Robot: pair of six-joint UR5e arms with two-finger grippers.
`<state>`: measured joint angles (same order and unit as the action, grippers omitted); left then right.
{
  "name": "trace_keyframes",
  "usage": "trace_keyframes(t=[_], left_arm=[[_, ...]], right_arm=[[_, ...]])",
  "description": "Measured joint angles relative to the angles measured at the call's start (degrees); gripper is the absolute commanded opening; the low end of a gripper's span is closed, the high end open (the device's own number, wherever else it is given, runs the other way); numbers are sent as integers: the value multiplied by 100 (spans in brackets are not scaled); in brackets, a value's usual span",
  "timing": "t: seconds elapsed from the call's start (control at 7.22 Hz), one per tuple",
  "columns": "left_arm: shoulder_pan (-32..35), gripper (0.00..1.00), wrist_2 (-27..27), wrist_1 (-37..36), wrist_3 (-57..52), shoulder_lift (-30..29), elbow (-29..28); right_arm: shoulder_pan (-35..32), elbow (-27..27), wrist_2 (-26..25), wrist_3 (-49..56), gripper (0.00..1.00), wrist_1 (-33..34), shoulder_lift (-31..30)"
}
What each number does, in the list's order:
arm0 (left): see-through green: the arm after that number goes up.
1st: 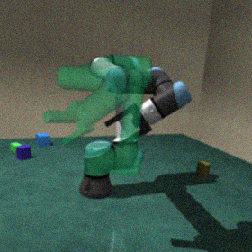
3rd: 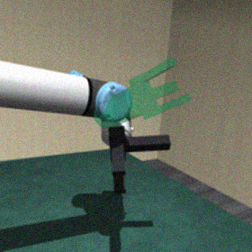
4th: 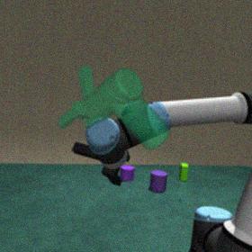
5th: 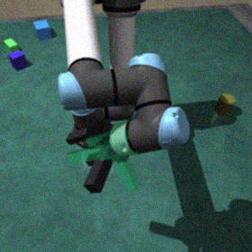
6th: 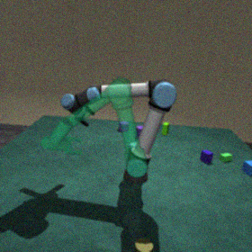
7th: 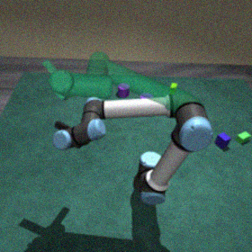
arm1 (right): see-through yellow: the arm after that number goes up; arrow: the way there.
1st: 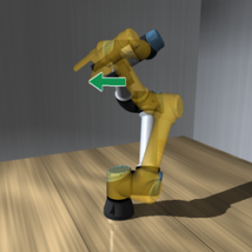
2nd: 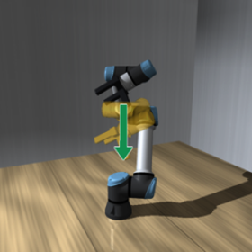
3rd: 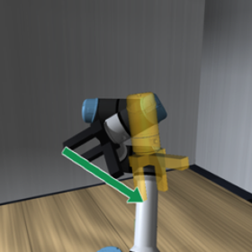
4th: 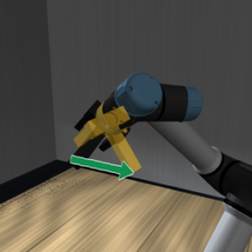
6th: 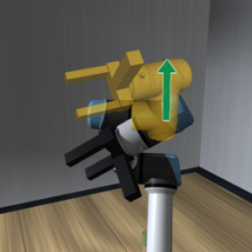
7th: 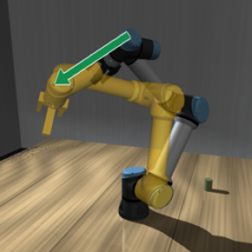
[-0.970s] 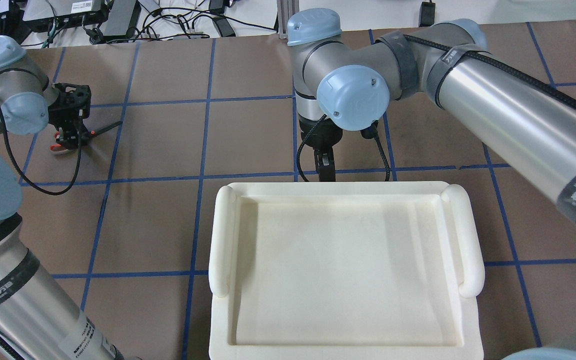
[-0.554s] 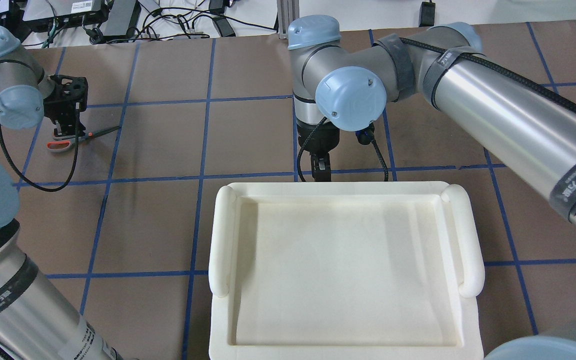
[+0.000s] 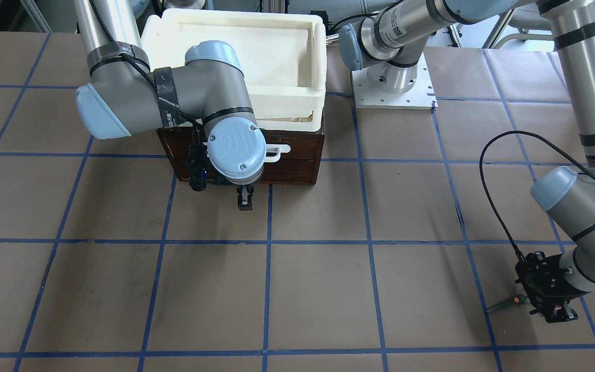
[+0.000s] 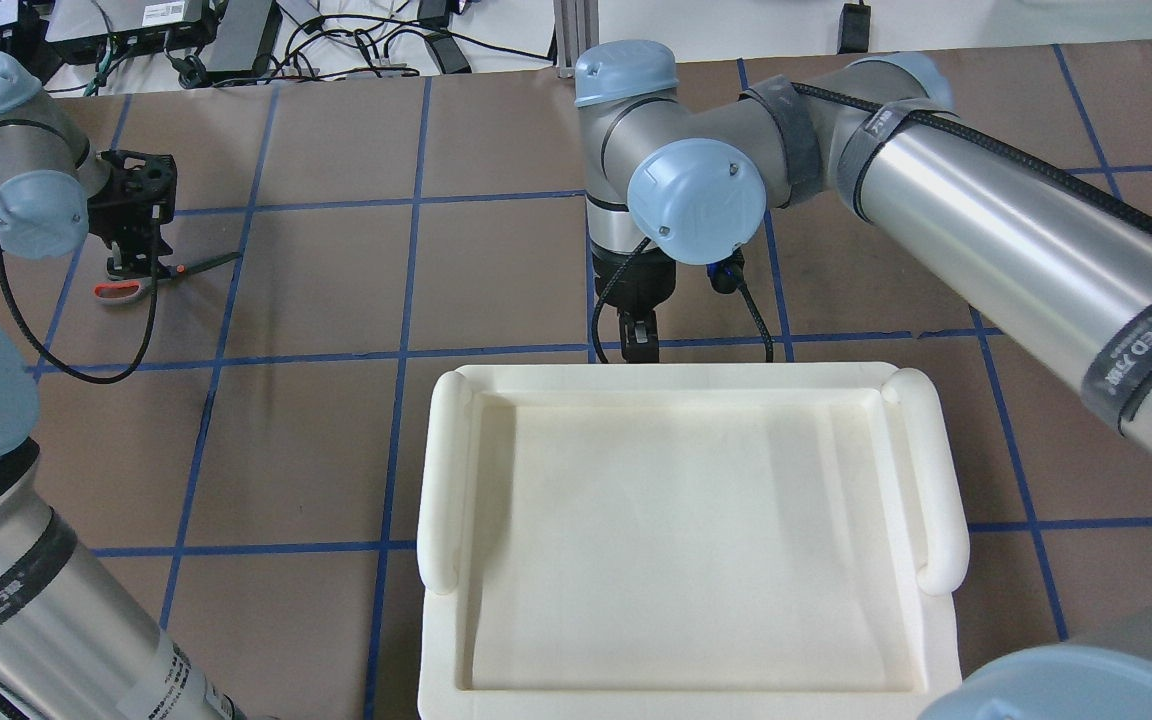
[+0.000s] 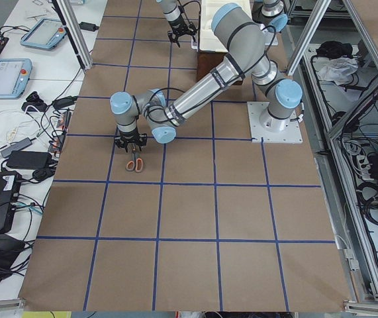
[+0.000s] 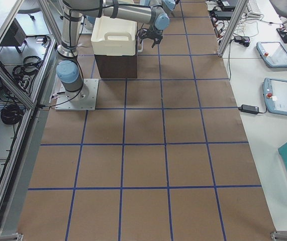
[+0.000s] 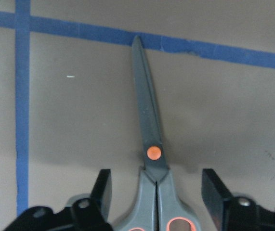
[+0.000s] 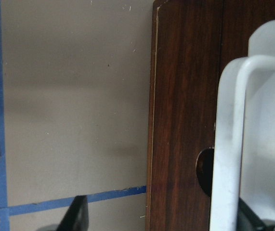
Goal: Place scissors in drawer with both arms
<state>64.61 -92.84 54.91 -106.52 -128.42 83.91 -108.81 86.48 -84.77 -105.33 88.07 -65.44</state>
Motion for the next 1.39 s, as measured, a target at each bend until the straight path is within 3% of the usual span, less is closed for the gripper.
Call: trace_keyframes(t=[0.28, 0.42, 0.83, 1.11, 1.39], left_arm=[[-22, 90, 13, -19, -51, -67, -9], [-33, 83, 12, -22, -83, -97, -12], [-65, 81, -2, -17, -111, -159, -22], [-103, 63, 14, -16, -114, -171, -24], [-120, 53, 34, -16, -114, -180, -20]], right_arm=[[0, 34, 4, 38, 100, 21, 5], [0, 46, 4, 58, 100, 26, 5], [0, 43, -26, 186, 100, 214, 11], [7, 19, -122, 373, 100, 563, 12], [22, -9, -261, 590, 100, 719, 12]])
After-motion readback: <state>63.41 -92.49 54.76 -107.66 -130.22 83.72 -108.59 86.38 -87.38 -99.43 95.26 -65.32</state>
